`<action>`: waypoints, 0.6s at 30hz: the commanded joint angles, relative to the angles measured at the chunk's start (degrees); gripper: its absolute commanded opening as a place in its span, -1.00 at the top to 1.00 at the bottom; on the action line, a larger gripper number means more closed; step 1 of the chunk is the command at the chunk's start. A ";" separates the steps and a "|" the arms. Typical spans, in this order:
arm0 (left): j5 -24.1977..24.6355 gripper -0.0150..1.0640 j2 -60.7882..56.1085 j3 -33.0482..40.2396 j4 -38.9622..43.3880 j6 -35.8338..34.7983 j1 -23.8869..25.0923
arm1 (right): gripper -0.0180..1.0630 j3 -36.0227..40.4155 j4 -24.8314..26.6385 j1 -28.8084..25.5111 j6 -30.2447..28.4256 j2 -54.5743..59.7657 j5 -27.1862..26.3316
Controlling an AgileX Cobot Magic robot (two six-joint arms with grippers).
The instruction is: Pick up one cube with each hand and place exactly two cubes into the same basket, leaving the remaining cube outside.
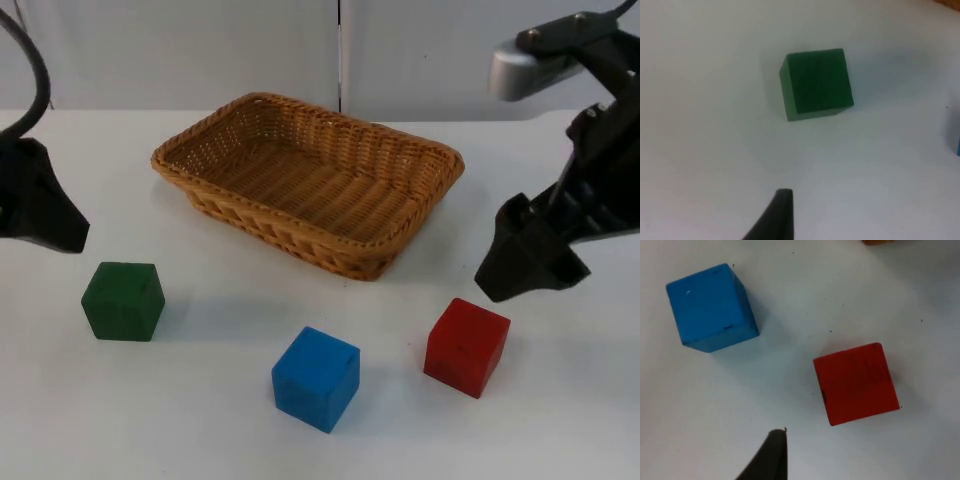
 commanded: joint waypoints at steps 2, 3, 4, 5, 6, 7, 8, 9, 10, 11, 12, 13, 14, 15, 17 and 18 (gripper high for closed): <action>-0.84 -0.97 2.45 -2.08 -0.87 0.24 -0.23 | -0.98 -0.51 0.12 0.32 -0.09 1.43 -1.09; -0.84 -0.97 3.28 -2.70 -0.87 0.24 -0.23 | -0.98 -0.51 0.12 0.32 -0.09 1.98 -1.25; -0.84 -0.97 4.28 -3.42 -0.87 0.24 -0.23 | -0.98 -0.51 0.01 0.32 -0.09 2.72 -1.89; -0.84 -0.97 5.24 -4.08 -0.87 0.24 -0.23 | -0.98 -0.51 -0.11 0.32 -0.32 3.37 -2.74; -0.84 -0.97 6.11 -4.91 -0.95 0.24 -0.40 | -0.98 -0.51 -0.11 0.32 -0.69 3.89 -3.36; -0.84 -0.97 6.11 -4.91 -0.95 0.24 -0.40 | -0.98 -0.51 -0.11 0.32 -0.69 3.89 -3.36; -0.96 -0.97 6.87 -5.58 -0.81 0.24 -0.52 | -0.98 -0.51 -0.11 0.32 -1.16 4.45 -3.68; -1.10 -0.97 7.67 -6.32 -0.81 0.24 -0.80 | -0.98 -0.51 -0.11 0.32 -1.16 4.94 -4.23; -1.38 -0.97 8.50 -7.04 -0.72 0.24 -1.29 | -0.98 -0.51 -0.11 0.32 -1.16 5.43 -4.68; -1.63 -0.97 9.27 -7.55 -0.72 0.24 -1.59 | -0.98 -0.51 -0.11 0.32 -1.16 6.00 -5.08; -2.31 -0.97 9.87 -8.01 -0.72 0.24 -2.30 | -0.98 -0.51 -0.11 0.32 -1.62 6.60 -5.70; -2.31 -0.97 9.87 -8.01 -0.72 0.24 -2.30 | -0.98 -0.51 -0.11 0.32 -1.62 6.60 -5.70; -2.93 -0.97 10.57 -8.39 -0.59 0.24 -2.99 | -0.98 -0.51 -0.11 0.32 -2.34 7.24 -6.31; -3.69 -0.97 11.36 -8.61 -0.31 0.24 -3.58 | -0.98 -0.51 -0.11 0.32 -3.12 7.82 -6.83; -5.52 -0.97 12.66 -8.58 -0.02 0.24 -4.64 | -0.98 -0.51 0.00 0.32 -4.15 9.33 -7.79; -6.11 -0.97 13.54 -8.58 -0.01 0.24 -4.97 | -0.98 -0.51 0.00 0.32 -4.41 9.95 -8.18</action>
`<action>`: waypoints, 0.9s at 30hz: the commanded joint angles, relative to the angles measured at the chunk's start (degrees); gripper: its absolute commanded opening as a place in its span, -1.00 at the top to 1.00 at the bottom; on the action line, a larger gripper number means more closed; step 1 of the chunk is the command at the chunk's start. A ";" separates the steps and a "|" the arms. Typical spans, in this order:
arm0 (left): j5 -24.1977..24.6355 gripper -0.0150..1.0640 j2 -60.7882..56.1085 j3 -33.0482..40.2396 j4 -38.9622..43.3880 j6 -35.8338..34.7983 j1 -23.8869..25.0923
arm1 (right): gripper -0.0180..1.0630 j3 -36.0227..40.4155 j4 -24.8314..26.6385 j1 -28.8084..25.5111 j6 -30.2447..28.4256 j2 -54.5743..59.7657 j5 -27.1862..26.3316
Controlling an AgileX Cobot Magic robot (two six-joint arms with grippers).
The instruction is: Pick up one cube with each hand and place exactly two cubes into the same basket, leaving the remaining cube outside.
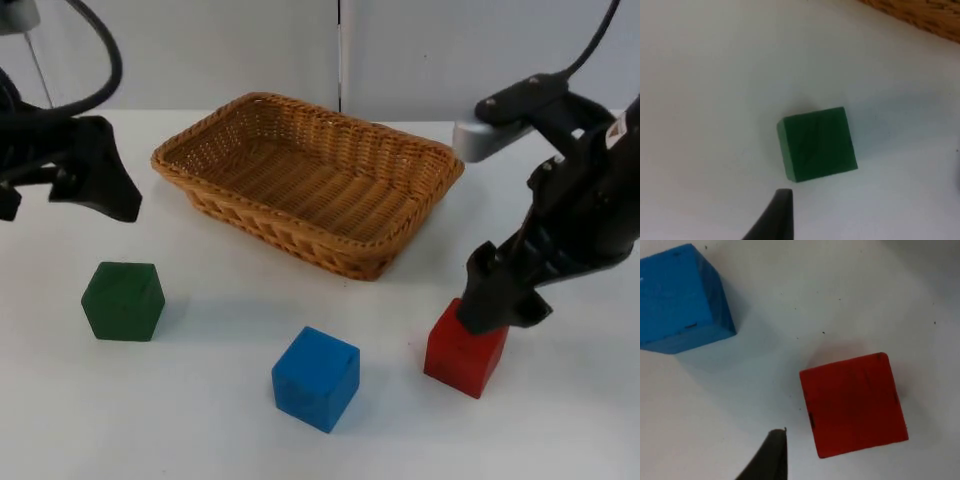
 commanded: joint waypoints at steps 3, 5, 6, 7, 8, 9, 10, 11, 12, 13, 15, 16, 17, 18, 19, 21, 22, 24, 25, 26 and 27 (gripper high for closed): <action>-3.26 -0.97 2.78 -0.38 -0.06 -0.46 -1.01 | -0.98 -0.53 0.02 0.32 -2.94 2.79 -2.22; -4.71 -0.97 4.18 -0.38 -0.06 -0.46 -1.01 | -0.98 -1.09 0.14 0.32 -4.15 4.36 -2.50; -4.71 -0.97 4.18 -0.38 -0.06 -0.46 -1.01 | -0.98 -1.09 0.14 0.32 -4.15 4.36 -2.50; -5.47 -0.97 4.80 -0.44 -0.19 -0.46 -1.01 | -0.98 -1.68 0.14 0.32 -4.15 5.24 -2.38; -6.12 -0.97 5.64 -0.54 -0.46 -0.46 -1.01 | -0.98 -2.42 0.14 0.32 -4.15 6.09 -2.25; -6.28 -0.97 6.66 -0.99 -0.46 -0.46 -1.01 | -0.98 -2.99 0.14 0.32 -4.15 6.84 -2.25; -6.17 -0.97 7.71 -1.66 -0.22 -0.46 -1.01 | -0.98 -3.82 0.14 0.32 -4.15 7.82 -2.37; -6.17 -0.97 7.71 -1.66 -0.22 -0.46 -1.01 | -0.98 -3.82 0.14 0.32 -4.15 7.82 -2.37; -6.17 -0.97 9.21 -2.68 -0.22 -0.46 -1.01 | -0.98 -4.40 0.14 0.32 -4.19 8.58 -2.37; -6.28 -0.97 10.32 -3.42 -0.22 -0.46 -1.01 | -0.98 -4.67 0.14 0.32 -4.42 9.21 -2.37; -6.55 -0.97 11.47 -4.11 -0.22 -0.46 -1.01 | -0.98 -4.99 0.14 0.32 -4.98 9.66 -2.37; -6.98 -0.97 12.51 -4.62 -0.22 -0.46 -1.01 | -0.98 -5.09 0.14 0.32 -5.48 10.16 -2.64; -7.25 -0.97 13.37 -4.98 -0.22 -0.46 -1.01 | -0.98 -5.09 0.14 0.32 -5.66 10.64 -2.91; -7.25 -0.97 14.84 -5.37 -0.22 -0.46 -1.01 | -0.98 -5.09 0.14 0.32 -5.66 10.90 -3.00; -7.25 -0.97 15.65 -5.61 -0.22 -0.46 -1.01 | -0.98 -5.09 0.14 0.32 -5.89 10.88 -3.25; -7.42 -0.97 16.56 -5.60 0.03 -0.46 -1.01 | -0.98 -5.09 0.14 0.32 -6.06 10.88 -3.57; -7.69 -0.97 17.03 -5.60 0.04 -0.46 -1.01 | -0.98 -5.09 0.14 0.32 -6.06 10.88 -4.04; -7.92 -0.97 18.50 -5.88 0.04 -0.35 -1.01 | -0.98 -5.09 0.14 0.32 -6.06 10.88 -4.31; -8.10 -0.97 19.28 -5.98 -0.06 -0.35 -1.01 | -0.98 -5.09 0.14 0.32 -6.06 10.88 -4.31; -8.10 -0.97 19.28 -5.98 -0.06 -0.35 -1.01 | -0.98 -5.09 0.14 0.32 -6.06 10.88 -4.31; -9.08 -0.97 20.21 -5.98 -0.16 -0.35 -1.01 | -0.98 -5.09 0.26 0.32 -6.06 11.00 -4.31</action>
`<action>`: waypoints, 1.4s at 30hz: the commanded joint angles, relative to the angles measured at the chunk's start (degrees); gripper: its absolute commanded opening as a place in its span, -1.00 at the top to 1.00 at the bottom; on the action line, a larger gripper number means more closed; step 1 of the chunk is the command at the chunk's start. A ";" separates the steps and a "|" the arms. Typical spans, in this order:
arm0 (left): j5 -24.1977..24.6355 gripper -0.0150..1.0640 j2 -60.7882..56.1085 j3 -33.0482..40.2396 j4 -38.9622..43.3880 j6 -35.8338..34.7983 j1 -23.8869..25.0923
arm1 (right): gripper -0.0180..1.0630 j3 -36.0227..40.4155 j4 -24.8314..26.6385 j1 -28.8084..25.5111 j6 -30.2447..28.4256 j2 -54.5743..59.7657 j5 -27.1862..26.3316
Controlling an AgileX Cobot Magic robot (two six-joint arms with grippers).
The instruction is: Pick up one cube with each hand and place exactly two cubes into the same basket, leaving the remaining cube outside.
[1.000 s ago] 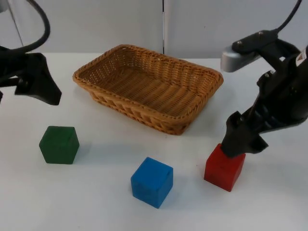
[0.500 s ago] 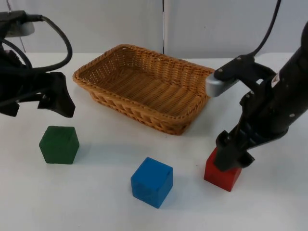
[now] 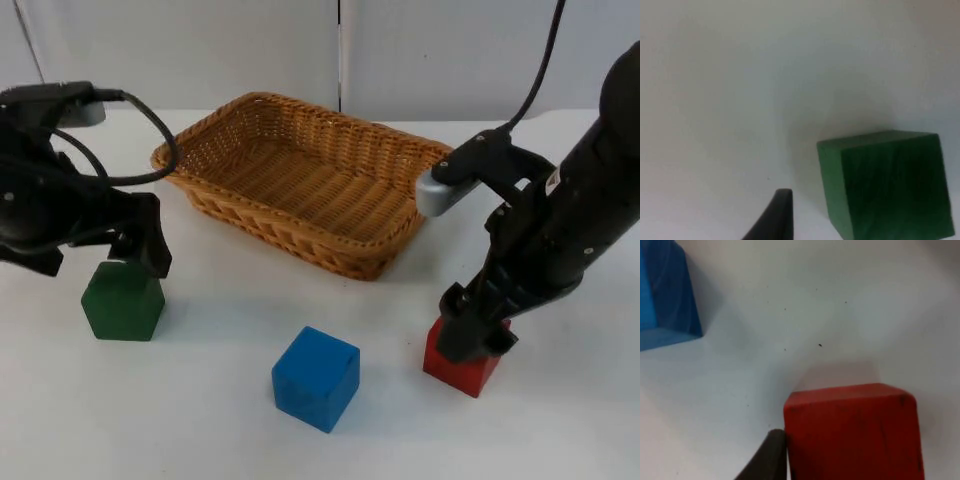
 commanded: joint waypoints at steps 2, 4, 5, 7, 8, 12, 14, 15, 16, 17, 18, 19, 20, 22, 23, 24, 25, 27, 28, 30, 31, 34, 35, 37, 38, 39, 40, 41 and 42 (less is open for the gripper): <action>-2.25 -0.97 1.60 -0.48 -0.01 -0.24 -0.40 | -0.98 -0.29 0.26 0.32 -0.44 0.32 -0.81; -2.66 -0.97 2.18 -0.48 -0.01 -0.24 -0.40 | -0.98 -0.29 0.52 0.32 -0.44 0.95 -0.81; -3.11 -0.97 2.79 -0.48 -0.01 -0.24 -0.40 | -0.98 -0.29 1.19 0.32 -0.79 1.34 -0.81; -3.41 -0.97 3.84 -0.48 0.20 -0.24 -0.40 | -0.98 -0.29 2.86 0.32 -2.52 2.69 -0.81; -3.70 -0.97 4.34 -0.48 0.20 -0.13 -0.40 | -0.98 -0.29 3.42 0.32 -3.00 3.26 -0.95; -4.52 -0.97 5.59 -0.48 0.20 -0.13 -0.40 | -0.98 -0.29 3.73 0.32 -3.08 4.48 -1.37; -5.06 -0.97 6.17 -0.48 0.20 -0.13 -0.40 | -0.98 -0.29 3.73 0.32 -3.08 4.59 -2.11; -5.18 -0.97 6.42 -0.48 0.20 -0.13 -0.40 | -0.98 -0.29 3.73 0.32 -3.08 4.59 -2.67; -5.18 -0.97 6.42 -0.48 0.20 -0.13 -0.40 | -0.98 -0.29 3.73 0.32 -3.08 4.59 -2.67; -5.29 -0.97 6.57 -0.48 0.20 -0.13 -0.40 | -0.98 -0.29 3.73 0.32 -3.08 4.59 -3.46; -5.29 -0.97 6.58 -0.48 0.20 0.05 -0.40 | -0.98 -0.29 3.73 0.32 -3.08 4.59 -4.02; -5.39 -0.97 6.58 -0.48 0.20 0.05 -0.40 | -0.98 -0.29 3.73 0.32 -3.08 4.59 -4.60; -5.40 -0.97 6.58 -0.48 0.20 0.21 -0.40 | -0.98 -0.29 3.73 0.32 -3.08 4.59 -5.01; -5.52 -0.97 6.58 -0.48 0.20 0.17 -0.40 | -0.98 -0.29 3.73 0.32 -3.39 4.59 -5.45; -5.52 -0.97 6.58 -0.48 0.20 0.17 -0.40 | -0.98 -0.29 3.73 0.32 -3.41 4.59 -5.55; -5.52 -0.97 6.58 -0.48 0.10 0.17 -0.40 | -0.98 -0.29 3.73 0.32 -3.41 4.59 -5.80; -5.52 -0.97 6.58 -0.48 0.10 0.17 -0.40 | -0.98 -0.29 3.73 0.32 -3.41 4.59 -5.80; -5.52 -0.97 6.58 -0.48 0.10 0.17 -0.40 | -0.98 -0.29 3.73 0.32 -3.41 4.59 -6.11; -5.52 -0.97 6.58 -0.48 0.10 0.17 -0.40 | -0.96 -0.29 3.73 0.32 -3.41 4.59 -6.25; -5.52 -0.97 6.58 -0.48 0.10 0.17 -0.40 | -0.93 -0.29 3.73 0.32 -3.41 4.59 -6.23; -5.52 -0.97 6.58 -0.48 0.10 0.17 -0.40 | -0.88 -0.29 3.81 0.32 -3.41 4.59 -6.23; -5.52 -0.95 6.58 -0.48 0.10 0.17 -0.40 | -0.49 -0.29 4.86 0.32 -3.87 4.59 -6.27; -5.52 -0.95 6.58 -0.48 0.10 0.17 -0.40 | -0.49 -0.29 4.86 0.32 -3.87 4.59 -6.27; -5.39 -0.84 6.58 -0.48 -0.02 0.17 -0.40 | -0.20 -0.29 4.86 0.32 -3.87 4.59 -6.27; -4.89 -0.71 6.58 -0.48 -0.02 0.17 -0.40 | -0.02 -0.29 4.86 0.32 -3.87 4.59 -6.27; -4.61 -0.55 6.58 -0.48 -0.30 0.17 -0.40 | 0.15 -0.29 4.86 0.32 -3.87 4.59 -6.27; -4.61 -0.55 6.58 -0.48 -0.30 0.17 -0.40 | 0.15 -0.29 4.86 0.32 -3.87 4.59 -6.27; -3.94 -0.29 6.58 -0.48 -0.72 0.17 -0.40 | 0.31 -0.29 4.86 0.32 -3.87 4.59 -6.17; -3.64 -0.18 6.58 -0.48 -0.82 0.17 -0.40 | 0.50 -0.29 4.86 0.32 -3.87 4.59 -6.17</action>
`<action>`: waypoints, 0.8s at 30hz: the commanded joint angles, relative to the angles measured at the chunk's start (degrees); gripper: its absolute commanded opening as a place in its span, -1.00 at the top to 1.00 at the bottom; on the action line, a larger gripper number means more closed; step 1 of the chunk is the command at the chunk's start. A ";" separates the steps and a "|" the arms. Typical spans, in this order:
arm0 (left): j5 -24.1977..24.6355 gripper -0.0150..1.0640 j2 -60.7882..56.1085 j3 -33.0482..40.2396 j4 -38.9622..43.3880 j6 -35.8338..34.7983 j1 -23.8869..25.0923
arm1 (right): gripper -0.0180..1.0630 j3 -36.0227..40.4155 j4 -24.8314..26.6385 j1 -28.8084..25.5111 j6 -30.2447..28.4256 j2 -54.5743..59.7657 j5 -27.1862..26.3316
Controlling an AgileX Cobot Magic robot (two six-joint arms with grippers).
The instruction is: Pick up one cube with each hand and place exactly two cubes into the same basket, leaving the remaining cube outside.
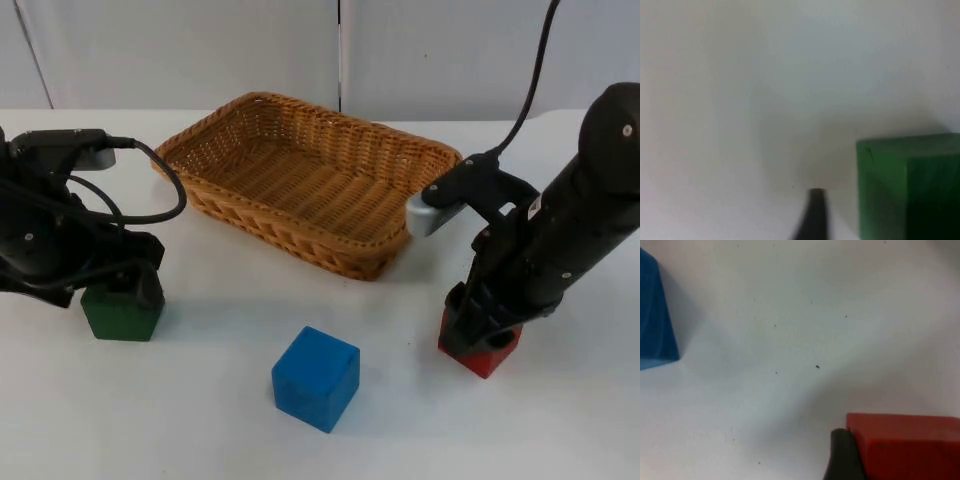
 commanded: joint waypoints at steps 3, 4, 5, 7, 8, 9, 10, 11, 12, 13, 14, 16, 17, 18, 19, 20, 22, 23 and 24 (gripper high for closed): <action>2.21 0.33 -0.01 -0.16 -0.90 0.05 -0.40 | 0.91 -0.15 0.34 0.32 -0.33 -0.80 -0.07; 2.61 0.55 -0.15 -0.16 -0.90 0.05 -0.40 | 0.97 -0.15 0.34 0.32 -0.33 -1.26 0.33; 2.89 0.77 -0.29 -0.16 -0.90 0.05 -0.40 | 0.97 -0.15 0.34 0.32 -0.33 -1.76 0.87; 4.37 0.97 -0.66 -0.16 -0.90 0.05 -0.40 | 0.97 -0.15 0.07 0.32 -0.33 -3.49 2.22; 4.37 0.97 -0.66 -0.16 -0.90 0.05 -0.40 | 0.97 -0.15 0.07 0.32 -0.33 -3.49 2.22; 5.34 0.97 -0.96 -0.16 -0.90 0.05 -0.40 | 0.97 -0.15 0.08 0.32 -0.33 -4.40 3.27; 6.23 0.97 -1.52 -0.16 -0.90 -0.07 -0.40 | 0.97 -0.15 0.08 0.32 -0.33 -5.63 4.14; 7.31 0.97 -2.18 -0.16 -0.90 -0.16 -0.40 | 0.97 -0.15 0.08 0.32 -0.33 -6.94 5.41; 8.08 0.97 -3.05 -0.16 -0.79 -0.29 -0.40 | 0.97 -0.15 0.08 0.32 -0.33 -8.31 6.76; 8.92 0.97 -4.12 -0.16 -0.79 -0.29 -0.40 | 0.97 -0.15 0.08 0.32 -0.33 -9.47 7.93; 9.78 0.97 -5.14 -0.16 -0.65 -0.29 -0.40 | 0.97 -0.15 0.08 0.32 -0.33 -10.91 8.87; 10.05 0.97 -6.55 -0.16 -0.50 -0.40 -0.40 | 0.97 -0.15 0.08 0.32 -0.33 -12.47 9.78; 10.61 0.97 -8.08 -0.16 -0.36 -0.63 -0.40 | 0.97 -0.15 0.08 0.32 -0.33 -14.05 10.41; 11.02 0.97 -9.74 -0.16 -0.36 -0.78 -0.40 | 0.97 -0.15 0.08 0.32 -0.33 -15.42 10.71; 11.41 0.97 -11.20 -0.16 -0.36 -0.78 -0.40 | 0.97 -0.15 0.08 0.32 -0.33 -17.14 11.02; 11.58 0.97 -12.95 -0.16 -0.36 -0.78 -0.40 | 0.97 -0.15 0.08 0.32 -0.33 -18.85 11.16; 11.71 0.97 -13.81 -0.16 -0.36 -0.78 -0.40 | 0.97 -0.15 0.08 0.32 -0.33 -20.25 11.16; 12.23 0.97 -16.33 -0.16 -0.26 -0.78 -0.40 | 0.97 -0.15 0.08 0.32 -0.33 -21.90 11.31; 12.67 0.97 -17.61 -0.16 -0.26 -0.78 -0.40 | 0.97 -0.15 0.08 0.32 -0.33 -23.45 11.31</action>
